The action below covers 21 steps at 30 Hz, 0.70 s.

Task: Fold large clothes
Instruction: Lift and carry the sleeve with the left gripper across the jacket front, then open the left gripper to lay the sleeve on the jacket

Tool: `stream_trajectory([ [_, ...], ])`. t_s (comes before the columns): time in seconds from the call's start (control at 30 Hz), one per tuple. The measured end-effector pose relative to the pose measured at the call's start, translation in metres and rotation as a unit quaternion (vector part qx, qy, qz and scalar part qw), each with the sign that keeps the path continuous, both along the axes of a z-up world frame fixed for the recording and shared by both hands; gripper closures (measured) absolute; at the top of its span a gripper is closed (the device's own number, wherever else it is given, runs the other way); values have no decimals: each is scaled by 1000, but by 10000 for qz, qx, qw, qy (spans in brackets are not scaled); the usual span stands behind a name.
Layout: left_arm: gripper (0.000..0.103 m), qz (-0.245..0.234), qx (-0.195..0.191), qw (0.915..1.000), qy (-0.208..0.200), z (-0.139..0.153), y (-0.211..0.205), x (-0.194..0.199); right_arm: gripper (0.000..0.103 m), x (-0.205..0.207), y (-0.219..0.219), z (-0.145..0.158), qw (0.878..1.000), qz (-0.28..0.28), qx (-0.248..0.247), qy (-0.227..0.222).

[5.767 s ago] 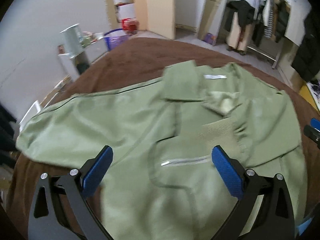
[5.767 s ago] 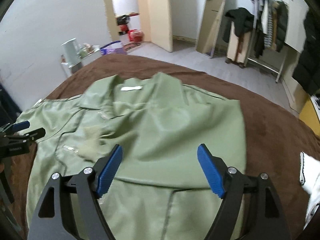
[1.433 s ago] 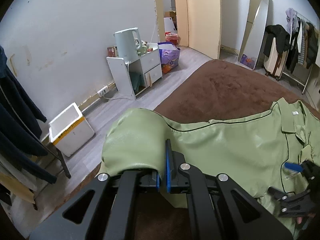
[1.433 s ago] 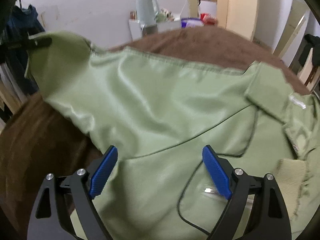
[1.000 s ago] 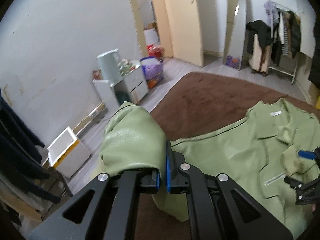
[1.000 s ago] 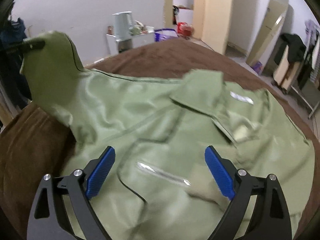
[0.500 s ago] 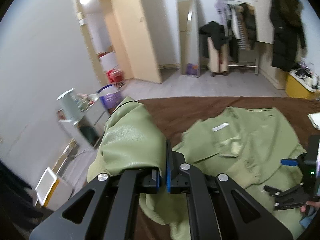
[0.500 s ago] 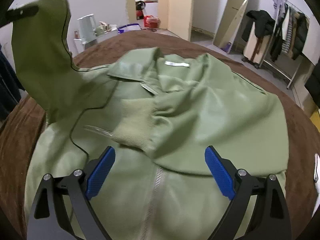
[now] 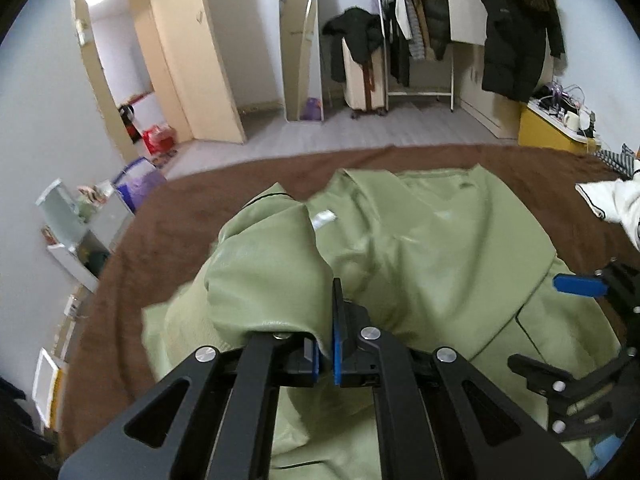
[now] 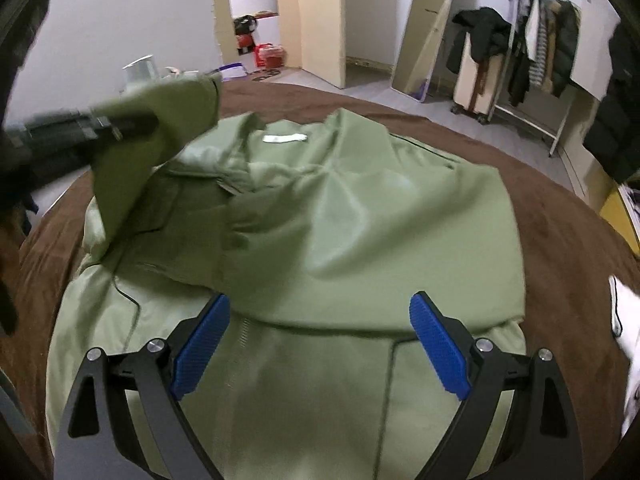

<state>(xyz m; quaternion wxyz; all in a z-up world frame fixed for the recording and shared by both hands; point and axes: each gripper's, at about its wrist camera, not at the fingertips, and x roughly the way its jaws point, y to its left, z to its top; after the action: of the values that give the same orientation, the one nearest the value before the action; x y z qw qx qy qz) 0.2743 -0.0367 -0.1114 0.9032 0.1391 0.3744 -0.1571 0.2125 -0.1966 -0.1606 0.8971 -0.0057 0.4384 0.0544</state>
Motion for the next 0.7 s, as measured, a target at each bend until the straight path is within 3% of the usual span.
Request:
stream_trajectory([
  [0.2,96,-5,24,9992,394,-49,-33,-1,13,-12,-33,-22,9991,-306,-11,285],
  [0.57,93,-161,256,9977,601,-82,-58,-5,13,-23,-62,-44,9956,-654,354,569],
  [0.67,88,-187,247,9976,616,-80,-59,-5,13,-24,-61,-42,9960,-627,324,544],
  [0.7,79,-198,196,9977,616,-77,-59,-5,13,-23,-61,-41,9962,-620,306,534],
])
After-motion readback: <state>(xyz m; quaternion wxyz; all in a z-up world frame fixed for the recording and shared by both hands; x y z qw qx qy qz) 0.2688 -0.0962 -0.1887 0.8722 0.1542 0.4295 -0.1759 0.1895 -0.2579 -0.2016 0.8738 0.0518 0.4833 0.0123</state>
